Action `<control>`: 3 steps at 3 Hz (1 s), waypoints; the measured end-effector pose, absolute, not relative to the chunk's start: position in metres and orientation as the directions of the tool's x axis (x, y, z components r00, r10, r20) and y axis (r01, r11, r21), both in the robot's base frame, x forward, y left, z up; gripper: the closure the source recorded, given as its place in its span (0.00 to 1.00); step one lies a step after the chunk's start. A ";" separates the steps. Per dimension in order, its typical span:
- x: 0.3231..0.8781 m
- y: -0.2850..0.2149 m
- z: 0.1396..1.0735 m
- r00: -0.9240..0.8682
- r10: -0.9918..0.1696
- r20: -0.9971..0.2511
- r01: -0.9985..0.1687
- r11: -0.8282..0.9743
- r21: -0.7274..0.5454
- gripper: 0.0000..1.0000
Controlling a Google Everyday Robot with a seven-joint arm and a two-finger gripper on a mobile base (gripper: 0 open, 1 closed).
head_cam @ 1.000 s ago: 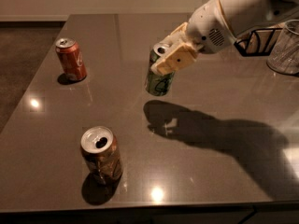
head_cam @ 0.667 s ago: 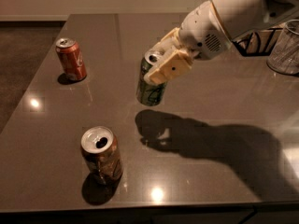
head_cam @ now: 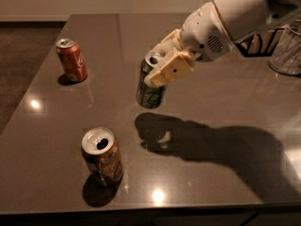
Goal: Move green can near orange can
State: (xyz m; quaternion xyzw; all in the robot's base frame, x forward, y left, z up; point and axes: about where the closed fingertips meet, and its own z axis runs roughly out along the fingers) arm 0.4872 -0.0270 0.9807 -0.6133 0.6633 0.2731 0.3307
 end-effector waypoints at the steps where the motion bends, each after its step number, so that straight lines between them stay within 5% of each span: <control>1: 0.466 -0.029 0.983 -0.002 -0.633 -0.774 -0.998 0.051 -0.039 1.00; 3: 0.415 -0.034 0.975 0.055 -0.630 -0.775 -0.998 -0.064 -0.019 1.00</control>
Offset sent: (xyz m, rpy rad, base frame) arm -0.0774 -0.0140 -0.0023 0.0061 0.0330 0.1766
